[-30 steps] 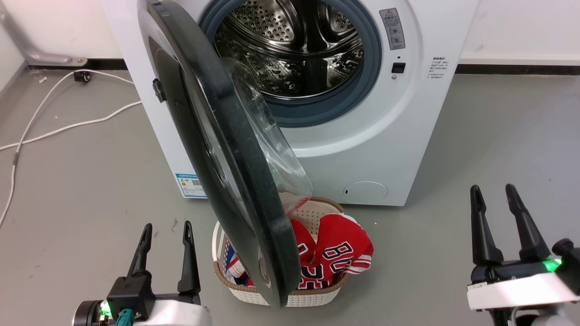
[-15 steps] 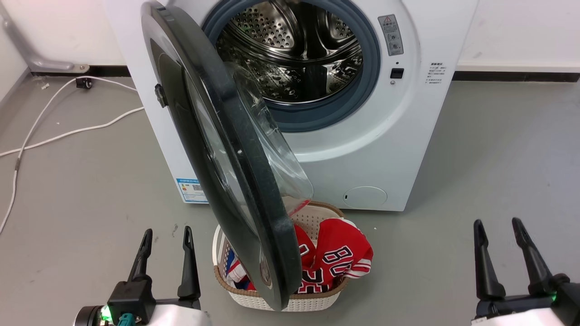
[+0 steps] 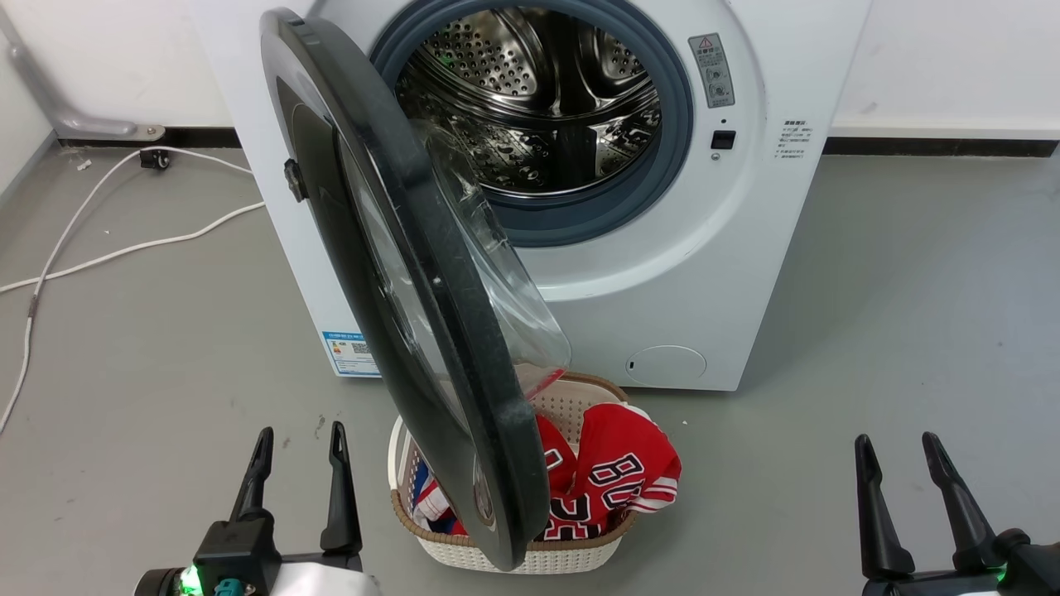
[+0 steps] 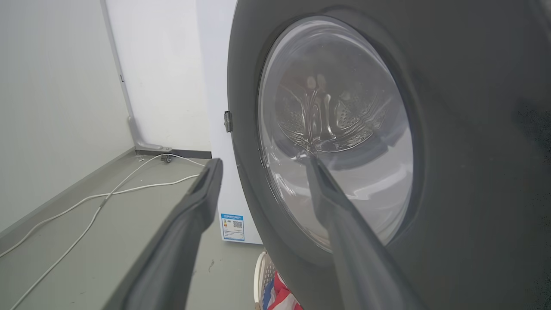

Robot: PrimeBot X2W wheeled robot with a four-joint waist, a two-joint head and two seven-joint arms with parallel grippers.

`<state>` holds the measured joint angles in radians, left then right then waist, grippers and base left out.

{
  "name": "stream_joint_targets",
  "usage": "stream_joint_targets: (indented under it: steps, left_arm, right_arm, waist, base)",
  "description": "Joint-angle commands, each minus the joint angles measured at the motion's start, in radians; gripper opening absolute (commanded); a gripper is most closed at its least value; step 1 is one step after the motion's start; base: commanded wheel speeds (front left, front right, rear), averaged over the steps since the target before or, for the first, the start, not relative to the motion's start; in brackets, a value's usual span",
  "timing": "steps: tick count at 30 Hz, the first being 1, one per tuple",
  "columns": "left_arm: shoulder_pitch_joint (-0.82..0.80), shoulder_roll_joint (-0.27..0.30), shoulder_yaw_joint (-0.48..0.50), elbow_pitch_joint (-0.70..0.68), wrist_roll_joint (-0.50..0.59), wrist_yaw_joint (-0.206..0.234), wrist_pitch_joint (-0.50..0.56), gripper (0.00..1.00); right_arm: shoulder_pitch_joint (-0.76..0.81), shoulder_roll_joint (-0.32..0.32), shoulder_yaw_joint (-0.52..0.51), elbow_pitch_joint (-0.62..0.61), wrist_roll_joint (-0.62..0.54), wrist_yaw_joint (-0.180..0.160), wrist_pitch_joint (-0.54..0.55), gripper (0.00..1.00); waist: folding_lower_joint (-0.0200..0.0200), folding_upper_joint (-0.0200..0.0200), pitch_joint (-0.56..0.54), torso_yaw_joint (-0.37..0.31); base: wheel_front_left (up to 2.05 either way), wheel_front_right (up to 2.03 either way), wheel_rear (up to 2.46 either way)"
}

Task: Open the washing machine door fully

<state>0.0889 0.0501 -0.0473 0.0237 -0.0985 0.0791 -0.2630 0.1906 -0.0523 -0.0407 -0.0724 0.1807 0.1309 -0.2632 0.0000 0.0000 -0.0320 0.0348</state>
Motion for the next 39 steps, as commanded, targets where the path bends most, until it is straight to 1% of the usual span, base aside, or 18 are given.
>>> stream_joint_targets:
  steps: [1, 6, 7, 8, 13, 15, 19, 22, 27, 32, 36, 39]
  left_arm:
    - [0.008, 0.000, 0.004, 0.002, 0.006, 0.001, -0.003, 1.00]
    - [0.007, 0.000, 0.011, -0.009, 0.004, 0.012, -0.003, 1.00]
    - [0.003, 0.000, 0.015, -0.019, 0.007, 0.017, -0.003, 0.66]
    - [-0.006, 0.000, 0.021, -0.041, 0.013, 0.021, -0.003, 0.00]
    - [-0.042, 0.000, 0.043, -0.123, 0.041, 0.029, -0.003, 0.00]
    - [-0.063, 0.000, 0.048, -0.164, 0.053, 0.022, -0.003, 0.00]
    - [-0.104, 0.000, 0.024, -0.263, 0.076, 0.014, -0.003, 0.00]
    - [-0.119, 0.000, -0.034, -0.343, 0.095, 0.023, -0.003, 0.00]
    - [-0.151, 0.000, -0.152, -0.410, 0.138, -0.005, -0.003, 0.00]
    - [-0.175, 0.001, -0.287, -0.426, 0.166, -0.042, -0.003, 0.00]
    - [-0.188, 0.001, -0.395, -0.417, 0.169, -0.061, -0.003, 0.00]
    - [-0.198, 0.001, -0.461, -0.384, 0.165, -0.070, -0.003, 0.00]
  right_arm:
    - [0.008, 0.003, 0.003, -0.001, -0.007, 0.000, -0.002, 1.00]
    - [0.004, 0.004, 0.005, -0.005, -0.004, 0.000, -0.002, 1.00]
    - [0.004, 0.004, 0.005, -0.003, -0.006, 0.000, -0.002, 1.00]
    - [0.004, 0.004, 0.004, -0.001, -0.007, 0.000, -0.002, 1.00]
    - [0.004, 0.004, 0.005, 0.006, -0.012, 0.000, -0.002, 1.00]
    - [0.001, 0.003, 0.007, 0.006, -0.018, 0.000, -0.002, 1.00]
    - [-0.011, 0.004, 0.009, 0.000, -0.008, 0.000, -0.002, 1.00]
    - [-0.011, 0.003, 0.011, -0.003, -0.007, 0.000, -0.002, 1.00]
    - [-0.010, 0.003, 0.016, -0.004, -0.013, 0.000, -0.002, 1.00]
    - [-0.009, 0.003, 0.022, 0.000, -0.027, 0.000, -0.002, 1.00]
    - [-0.011, 0.003, 0.023, 0.001, -0.029, 0.000, -0.002, 1.00]
    - [-0.015, 0.003, 0.025, 0.002, -0.029, 0.000, -0.002, 1.00]
  waist:
    - [0.0000, 0.0000, 0.000, -0.001]
    - [0.0000, 0.0000, 0.000, -0.001]
    - [0.0000, 0.0000, 0.000, -0.001]
    - [0.0000, 0.0000, 0.000, 0.000]
    - [0.0000, 0.0000, 0.003, 0.007]
    - [0.0000, 0.0000, 0.004, 0.009]
    - [0.0000, 0.0000, 0.005, 0.010]
    - [0.0000, 0.0000, 0.005, 0.010]
    - [0.0000, 0.0000, 0.007, 0.010]
    - [0.0000, 0.0000, 0.010, 0.009]
    - [0.0000, 0.0000, 0.015, 0.011]
    - [0.0000, 0.0000, 0.021, 0.011]
  base:
    - [0.00, 0.00, 0.00]
    - [0.00, 0.00, 0.00]
    - [0.00, 0.00, 0.00]
    - [0.00, 0.00, 0.00]
    - [0.00, 0.00, 0.00]
    - [0.00, 0.00, 0.00]
    - [0.00, 0.00, 0.00]
    - [0.00, 0.00, 0.00]
    - [0.00, 0.00, 0.00]
    - [0.00, 0.00, 0.00]
    - [0.00, 0.00, 0.00]
    - [0.00, 0.00, 0.00]
